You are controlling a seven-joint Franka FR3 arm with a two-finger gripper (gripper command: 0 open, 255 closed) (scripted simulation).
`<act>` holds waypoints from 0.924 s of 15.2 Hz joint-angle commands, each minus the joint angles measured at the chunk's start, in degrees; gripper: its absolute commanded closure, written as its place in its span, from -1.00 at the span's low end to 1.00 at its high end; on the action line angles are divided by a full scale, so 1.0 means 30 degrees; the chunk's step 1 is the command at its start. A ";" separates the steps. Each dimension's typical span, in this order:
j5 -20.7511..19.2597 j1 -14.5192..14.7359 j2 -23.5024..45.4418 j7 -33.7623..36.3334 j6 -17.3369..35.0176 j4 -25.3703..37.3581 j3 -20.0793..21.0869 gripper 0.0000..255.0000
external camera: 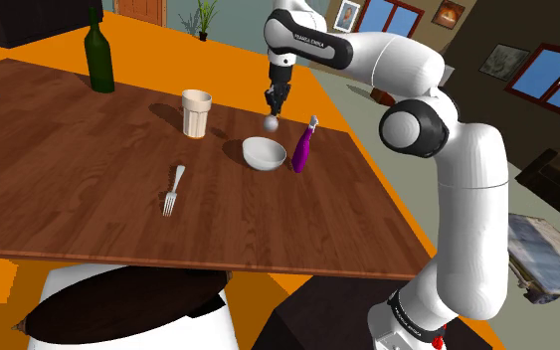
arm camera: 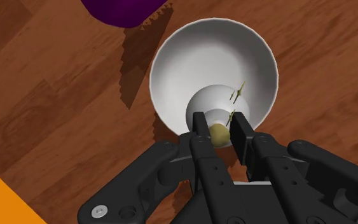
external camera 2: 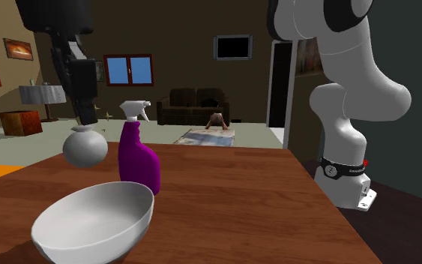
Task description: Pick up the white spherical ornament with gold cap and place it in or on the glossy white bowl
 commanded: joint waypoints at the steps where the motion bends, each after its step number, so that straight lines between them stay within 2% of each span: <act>1: -0.0020 0.0043 -0.0222 0.0091 0.0698 -0.0911 0.0008 1.00; 14: -0.0083 0.0124 -0.0521 0.0469 0.4159 -0.4692 0.0040 1.00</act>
